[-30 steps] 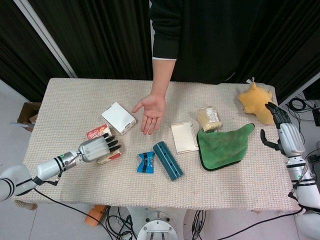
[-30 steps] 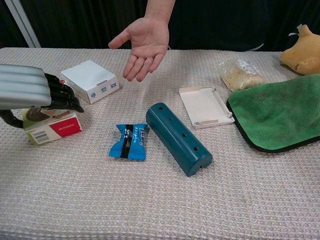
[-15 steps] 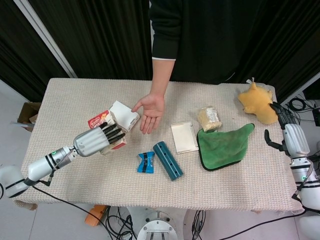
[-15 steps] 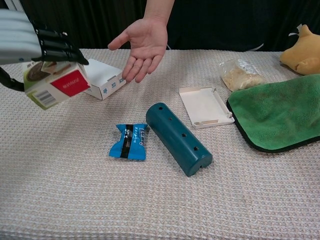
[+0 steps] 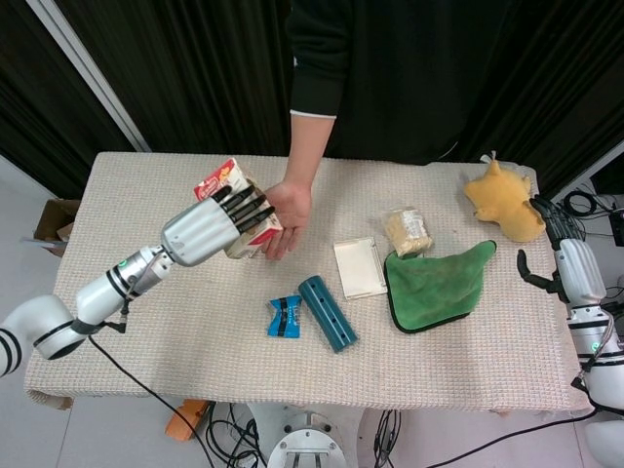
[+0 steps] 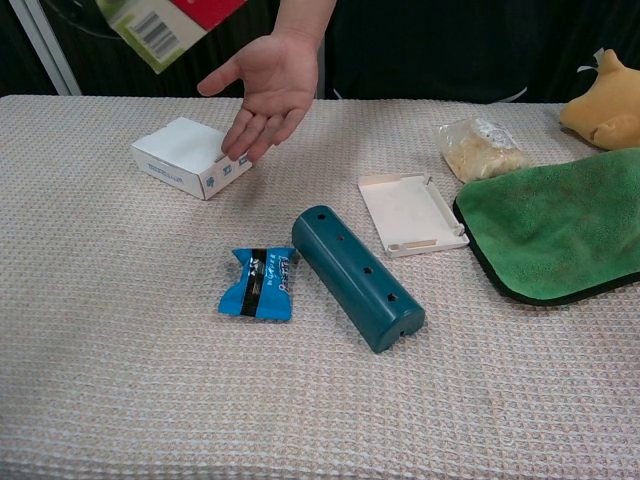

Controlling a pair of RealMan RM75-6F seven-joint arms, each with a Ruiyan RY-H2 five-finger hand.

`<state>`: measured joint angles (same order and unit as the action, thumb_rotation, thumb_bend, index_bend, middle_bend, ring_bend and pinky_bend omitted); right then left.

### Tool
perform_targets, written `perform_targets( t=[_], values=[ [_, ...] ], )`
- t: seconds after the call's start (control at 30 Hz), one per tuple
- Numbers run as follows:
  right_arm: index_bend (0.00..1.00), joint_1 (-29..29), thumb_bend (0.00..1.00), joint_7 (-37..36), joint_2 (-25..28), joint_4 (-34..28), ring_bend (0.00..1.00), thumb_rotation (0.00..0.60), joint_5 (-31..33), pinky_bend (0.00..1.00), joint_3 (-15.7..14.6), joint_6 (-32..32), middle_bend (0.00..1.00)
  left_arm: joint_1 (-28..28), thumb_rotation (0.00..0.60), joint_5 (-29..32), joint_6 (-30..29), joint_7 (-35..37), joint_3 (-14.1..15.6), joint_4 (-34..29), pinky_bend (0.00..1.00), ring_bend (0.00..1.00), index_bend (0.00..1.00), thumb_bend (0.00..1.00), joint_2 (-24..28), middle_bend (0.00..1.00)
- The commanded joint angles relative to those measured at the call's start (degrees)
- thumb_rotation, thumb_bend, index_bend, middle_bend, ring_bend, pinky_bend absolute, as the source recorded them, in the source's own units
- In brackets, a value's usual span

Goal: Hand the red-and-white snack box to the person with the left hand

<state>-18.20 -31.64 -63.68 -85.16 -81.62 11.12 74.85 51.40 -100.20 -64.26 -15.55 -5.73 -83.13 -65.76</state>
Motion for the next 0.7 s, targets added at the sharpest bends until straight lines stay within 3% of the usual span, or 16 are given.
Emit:
perform_targets(
  t=[0.03, 0.2, 0.4, 0.5, 0.53, 0.6, 0.7],
  values=[
    [0.0, 0.0, 0.46, 0.4, 0.2, 0.0, 0.0, 0.6, 0.0, 0.04, 0.0, -0.1, 0.0, 3.4, 0.6, 2.4, 3.4, -0.5, -2.5, 2.8, 0.37, 0.4, 0.63, 0.36, -5.2, 0.67],
    [0.0, 0.1, 0.46, -0.4, 0.2, 0.5, 0.0, 0.6, 0.4, 0.04, 0.0, -0.4, 0.0, 5.6, 0.6, 5.0, 7.0, 1.2, -3.1, 8.1, 0.37, 0.4, 0.63, 0.39, -10.4, 0.67],
    [0.0, 0.5, 0.46, -1.0, 0.0, 1.3, 0.0, 0.6, 0.2, 0.04, -0.2, 0.0, 0.0, 6.1, 0.6, 5.6, 8.3, 2.5, -1.8, 14.1, 0.37, 0.4, 0.58, 0.38, -14.1, 0.63],
    [0.0, 0.5, 0.45, -1.4, 0.1, 1.3, 0.0, 0.6, 0.1, 0.04, 0.0, 0.1, 0.0, 6.1, 0.6, 4.8, 8.0, 2.3, -0.7, 15.6, 0.37, 0.34, 0.41, 0.32, -14.7, 0.5],
    [0.0, 0.5, 0.45, -1.3, 0.2, 1.3, 0.0, 0.6, 0.1, 0.04, 0.0, 0.1, 0.0, 6.0, 0.6, 4.8, 8.1, 2.4, -0.5, 15.7, 0.36, 0.3, 0.3, 0.28, -14.8, 0.41],
    [0.0, 0.4, 0.45, -1.1, 0.2, 1.3, 0.0, 0.6, -0.1, 0.04, 0.0, 0.2, 0.0, 6.0, 0.6, 4.8, 7.8, 2.7, -0.3, 15.8, 0.35, 0.25, 0.17, 0.25, -15.1, 0.29],
    [0.0, 0.5, 0.45, -0.9, 0.0, 1.3, 0.0, 0.6, -0.1, 0.04, -0.1, 0.2, 0.0, 6.2, 0.6, 3.7, 6.7, 3.6, 0.2, 16.2, 0.34, 0.2, 0.09, 0.22, -15.3, 0.17]
  ],
)
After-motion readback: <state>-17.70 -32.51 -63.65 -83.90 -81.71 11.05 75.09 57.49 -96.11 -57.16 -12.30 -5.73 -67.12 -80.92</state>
